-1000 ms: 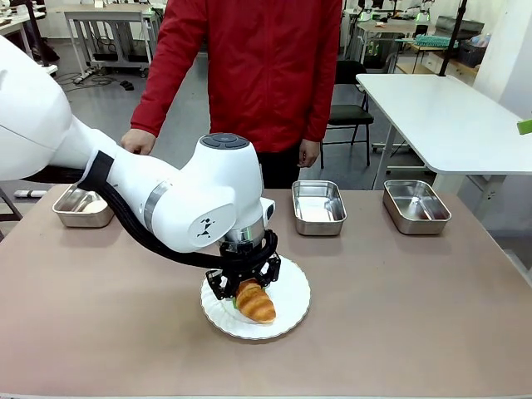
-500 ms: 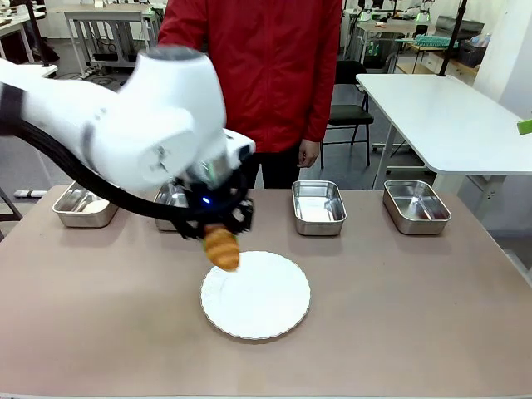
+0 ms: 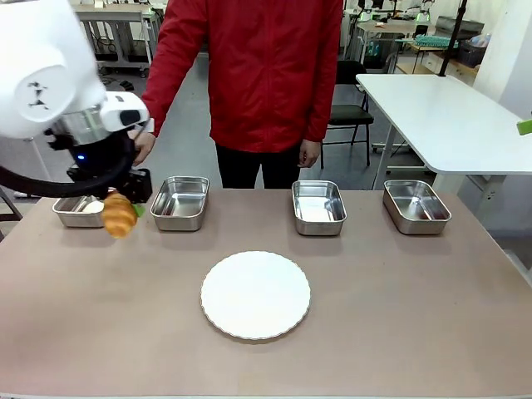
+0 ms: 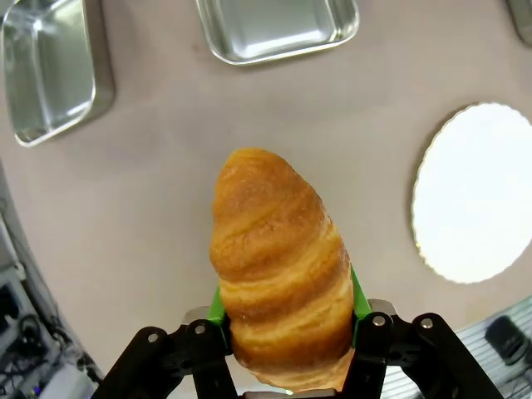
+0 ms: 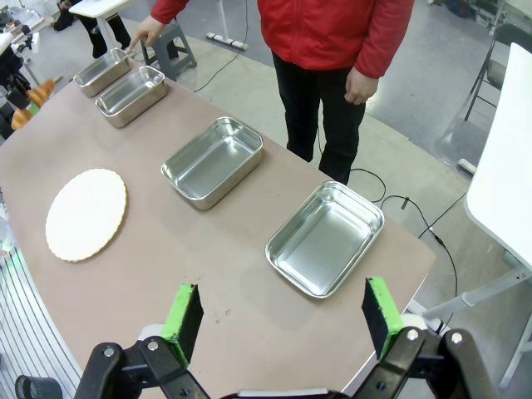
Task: Place the bread in the container.
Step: Place the Butter Roll into the Airtight Container indicated by the human.
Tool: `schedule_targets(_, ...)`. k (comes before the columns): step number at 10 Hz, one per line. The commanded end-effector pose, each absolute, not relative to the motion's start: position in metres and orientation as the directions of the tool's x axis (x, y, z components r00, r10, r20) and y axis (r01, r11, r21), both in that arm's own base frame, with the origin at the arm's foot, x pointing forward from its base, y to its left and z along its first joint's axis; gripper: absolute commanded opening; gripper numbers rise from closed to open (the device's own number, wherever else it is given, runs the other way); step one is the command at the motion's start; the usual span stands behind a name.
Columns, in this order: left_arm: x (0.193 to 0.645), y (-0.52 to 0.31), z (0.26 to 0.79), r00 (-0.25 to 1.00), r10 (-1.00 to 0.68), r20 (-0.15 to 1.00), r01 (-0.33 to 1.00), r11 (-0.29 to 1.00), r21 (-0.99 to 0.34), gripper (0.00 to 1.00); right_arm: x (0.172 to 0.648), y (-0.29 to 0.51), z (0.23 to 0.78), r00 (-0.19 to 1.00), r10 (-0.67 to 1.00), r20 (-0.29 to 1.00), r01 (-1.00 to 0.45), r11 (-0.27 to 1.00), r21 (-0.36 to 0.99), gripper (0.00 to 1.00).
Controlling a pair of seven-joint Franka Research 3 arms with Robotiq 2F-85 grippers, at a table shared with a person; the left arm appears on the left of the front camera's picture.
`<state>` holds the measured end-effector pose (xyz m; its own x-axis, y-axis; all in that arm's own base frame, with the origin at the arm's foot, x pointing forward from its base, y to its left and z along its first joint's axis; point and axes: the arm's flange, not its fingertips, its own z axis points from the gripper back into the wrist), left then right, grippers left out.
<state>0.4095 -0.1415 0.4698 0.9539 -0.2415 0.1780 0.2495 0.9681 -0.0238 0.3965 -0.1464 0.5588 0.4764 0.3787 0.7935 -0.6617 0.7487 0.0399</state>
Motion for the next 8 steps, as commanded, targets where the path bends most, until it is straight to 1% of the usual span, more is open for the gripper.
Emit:
schedule_targets(1,0.402,-0.143,0.463,0.946,-0.25,0.208,0.27,0.96,-0.072,0.56,0.397,-0.146,0.56,0.461,0.374,0.805,-0.669,0.743,0.037,1.0)
schedule_targets(2,0.384,-0.181,0.453,0.962,-0.212,0.174,0.205,0.977,0.054,0.56,0.397,-0.146,0.56,0.461,0.374,0.805,-0.669,0.743,0.037,1.0)
schedule_targets(3,0.41,-0.133,0.468,0.949,-0.255,0.185,0.266,0.963,-0.04,0.56,0.397,-0.146,0.56,0.461,0.374,0.805,-0.669,0.743,0.037,1.0)
schedule_targets(5,0.41,-0.133,0.468,0.949,-0.255,0.185,0.266,0.963,-0.04,0.56,0.397,-0.146,0.56,0.461,0.374,0.805,-0.669,0.743,0.037,1.0)
schedule_targets(6,0.404,-0.149,0.462,0.952,-0.251,0.177,0.258,0.966,-0.021,0.56,0.397,-0.146,0.56,0.461,0.374,0.805,-0.669,0.743,0.037,1.0)
schedule_targets(7,0.425,-0.121,0.47,0.945,-0.244,0.22,0.272,0.956,-0.107,0.56,0.397,-0.146,0.56,0.461,0.374,0.805,-0.669,0.743,0.037,1.0)
schedule_targets(8,0.441,-0.095,0.48,0.922,-0.3,0.244,0.34,0.929,-0.144,0.56,0.397,-0.146,0.56,0.461,0.374,0.805,-0.669,0.743,0.037,1.0)
